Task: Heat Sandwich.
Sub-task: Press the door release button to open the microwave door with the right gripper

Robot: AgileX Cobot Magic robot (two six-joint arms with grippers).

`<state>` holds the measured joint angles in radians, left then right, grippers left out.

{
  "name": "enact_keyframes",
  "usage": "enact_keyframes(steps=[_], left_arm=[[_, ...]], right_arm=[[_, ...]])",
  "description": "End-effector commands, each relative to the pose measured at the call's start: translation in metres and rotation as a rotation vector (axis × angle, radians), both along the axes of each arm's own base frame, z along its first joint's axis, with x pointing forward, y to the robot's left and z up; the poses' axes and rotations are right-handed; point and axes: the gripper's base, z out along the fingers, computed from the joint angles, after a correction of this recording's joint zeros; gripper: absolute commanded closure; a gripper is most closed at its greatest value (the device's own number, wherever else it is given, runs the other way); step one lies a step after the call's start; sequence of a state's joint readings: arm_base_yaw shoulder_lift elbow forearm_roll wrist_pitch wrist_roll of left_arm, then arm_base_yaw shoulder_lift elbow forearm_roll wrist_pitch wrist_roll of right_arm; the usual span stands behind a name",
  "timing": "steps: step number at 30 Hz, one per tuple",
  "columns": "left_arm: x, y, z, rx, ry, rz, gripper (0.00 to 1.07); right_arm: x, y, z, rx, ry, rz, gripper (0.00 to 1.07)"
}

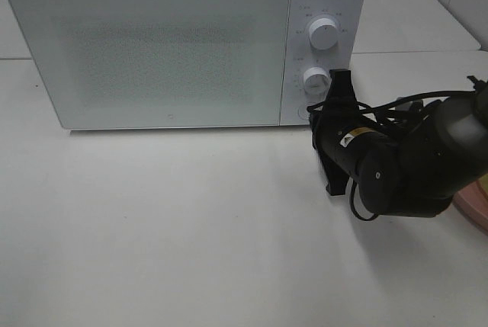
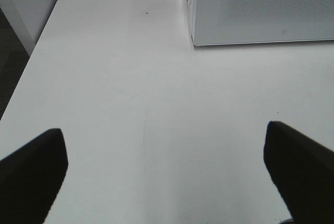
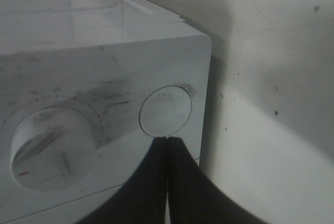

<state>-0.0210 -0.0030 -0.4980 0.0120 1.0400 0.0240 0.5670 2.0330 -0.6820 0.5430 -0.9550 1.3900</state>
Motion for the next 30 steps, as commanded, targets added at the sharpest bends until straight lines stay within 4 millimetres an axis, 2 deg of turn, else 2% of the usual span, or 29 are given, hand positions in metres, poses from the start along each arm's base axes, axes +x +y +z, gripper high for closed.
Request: enact_keyframes(steps=[1, 10, 16, 30], left_arm=[[-0.004, 0.0, -0.001, -0.003, -0.027, -0.005, 0.09], [-0.004, 0.0, -0.001, -0.003, -0.027, -0.005, 0.09], [-0.004, 0.0, -0.001, -0.003, -0.027, -0.005, 0.09], [-0.004, 0.0, -0.001, -0.003, -0.027, -0.005, 0.09]], right_arm=[[0.009, 0.004, -0.004, 0.004, 0.011, 0.01, 1.07], [0.021, 0.011, -0.012, 0.006, 0.009, 0.011, 1.07], [0.03, 0.004, -0.016, 0.0, -0.003, -0.005, 1.07], [0.032, 0.003, -0.011, 0.0, -0.056, -0.007, 1.07]])
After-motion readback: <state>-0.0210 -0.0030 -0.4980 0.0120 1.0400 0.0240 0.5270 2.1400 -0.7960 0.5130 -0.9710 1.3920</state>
